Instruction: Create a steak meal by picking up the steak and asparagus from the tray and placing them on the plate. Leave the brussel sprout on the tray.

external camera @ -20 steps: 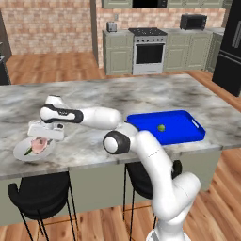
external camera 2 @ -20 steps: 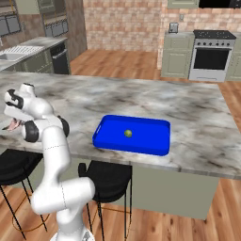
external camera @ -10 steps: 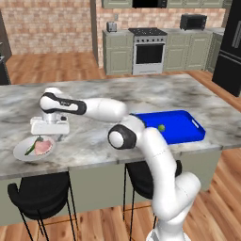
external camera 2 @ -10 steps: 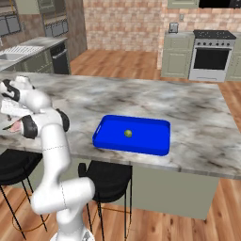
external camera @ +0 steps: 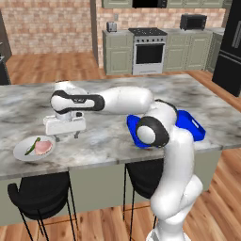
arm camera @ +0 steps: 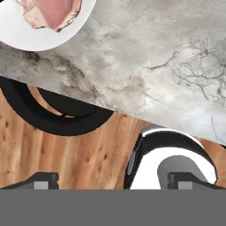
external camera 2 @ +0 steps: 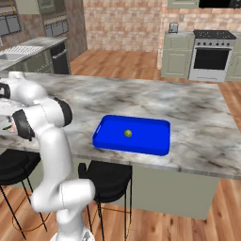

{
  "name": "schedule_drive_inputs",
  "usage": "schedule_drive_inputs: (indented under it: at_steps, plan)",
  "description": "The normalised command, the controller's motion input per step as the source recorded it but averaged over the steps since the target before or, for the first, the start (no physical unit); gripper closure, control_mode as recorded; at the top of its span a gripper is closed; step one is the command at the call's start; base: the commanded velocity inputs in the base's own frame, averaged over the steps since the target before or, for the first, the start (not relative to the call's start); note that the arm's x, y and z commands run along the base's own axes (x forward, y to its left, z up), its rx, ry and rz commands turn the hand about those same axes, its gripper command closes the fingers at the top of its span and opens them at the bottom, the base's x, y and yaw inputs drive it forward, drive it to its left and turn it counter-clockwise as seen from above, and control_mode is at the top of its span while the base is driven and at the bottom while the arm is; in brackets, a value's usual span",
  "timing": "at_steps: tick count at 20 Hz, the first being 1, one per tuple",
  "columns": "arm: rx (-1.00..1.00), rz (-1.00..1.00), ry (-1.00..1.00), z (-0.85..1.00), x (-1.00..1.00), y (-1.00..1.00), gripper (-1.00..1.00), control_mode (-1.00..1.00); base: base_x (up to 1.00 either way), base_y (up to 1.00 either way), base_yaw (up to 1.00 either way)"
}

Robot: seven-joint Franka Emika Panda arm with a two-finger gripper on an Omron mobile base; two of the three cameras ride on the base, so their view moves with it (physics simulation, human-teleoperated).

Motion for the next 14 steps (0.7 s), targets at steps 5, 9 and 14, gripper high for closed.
schedule_drive_inputs:
  at_steps: [5,9,14]
  plan:
    - [0.15,0.0,-0.27,0.57,-1.0,-0.95,-1.0,-1.0,0.0,0.0,0.0]
    - [0.25,0.02,-0.3,0.26,-0.83,-0.99,-1.0,-1.0,0.0,0.0,0.0]
    - [0.32,0.09,-0.06,0.0,-0.15,-0.85,-1.0,-1.0,0.0,0.0,0.0]
